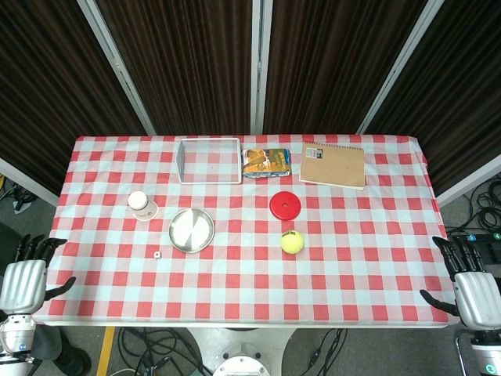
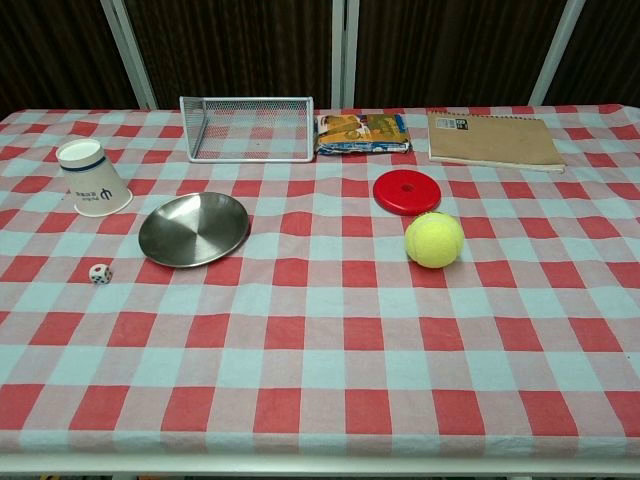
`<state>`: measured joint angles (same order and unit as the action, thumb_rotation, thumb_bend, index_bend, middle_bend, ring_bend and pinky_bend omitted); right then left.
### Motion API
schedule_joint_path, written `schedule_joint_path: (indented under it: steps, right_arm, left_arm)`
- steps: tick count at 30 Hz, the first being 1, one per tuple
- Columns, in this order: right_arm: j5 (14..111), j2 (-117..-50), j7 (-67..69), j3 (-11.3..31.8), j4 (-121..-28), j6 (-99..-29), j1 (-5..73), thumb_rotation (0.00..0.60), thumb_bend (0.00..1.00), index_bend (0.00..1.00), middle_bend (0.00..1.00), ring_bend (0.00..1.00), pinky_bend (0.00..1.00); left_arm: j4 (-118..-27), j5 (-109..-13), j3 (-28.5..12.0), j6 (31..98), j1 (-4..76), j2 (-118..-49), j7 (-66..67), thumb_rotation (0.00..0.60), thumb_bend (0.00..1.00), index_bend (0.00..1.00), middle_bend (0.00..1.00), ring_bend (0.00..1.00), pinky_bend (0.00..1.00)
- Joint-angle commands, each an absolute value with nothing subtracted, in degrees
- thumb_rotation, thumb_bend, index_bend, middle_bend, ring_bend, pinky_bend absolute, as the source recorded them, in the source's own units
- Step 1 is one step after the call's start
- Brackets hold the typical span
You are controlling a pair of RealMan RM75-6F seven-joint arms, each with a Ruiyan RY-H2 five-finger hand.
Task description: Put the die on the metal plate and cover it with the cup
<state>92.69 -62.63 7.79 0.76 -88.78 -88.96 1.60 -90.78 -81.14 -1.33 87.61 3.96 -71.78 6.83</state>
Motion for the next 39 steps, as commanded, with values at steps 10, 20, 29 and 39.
schedule_joint_path:
  steps: [10,20,29,39]
  right_arm:
    - [93.2,-62.1,9.1,1.1,-88.7,-89.6,2.1,0.6,0.03,0.0,0.12,0.0,0.06]
    - [92.6,-61.3,7.7,2.5,-89.1,-89.7,3.0,0.6,0.03,0.0,0.14,0.0,0.06]
    - [90.8,-61.2,6.9,3.0,-89.3,-88.4,3.4,0.6,0.03,0.0,0.15,0.0,0.07]
    - [90.4,-61.3,6.7,3.0,-89.3,-87.6,3.8,0.6,0.03,0.0,0.16,0.0,0.07]
  left_arm:
    - [-91.3,-81.9,-2.4,86.4,4.8,-71.9,7.2,0.6,0.15,0.23,0.22,0.12,0.07]
    - [-87.3,-80.8,-6.8,72.2,15.6,-74.5,3.3,0.6,0.15,0.31,0.45,0.38,0.4]
    - [-80.9,-75.4,-7.5,55.5,24.4,-80.0,-0.8,0.6,0.21,0.44,0.85,0.84,1.0]
    - [-76.8,-72.4,-6.2,50.8,27.0,-85.0,-0.9,0.6,0.27,0.44,0.97,0.93,1.0]
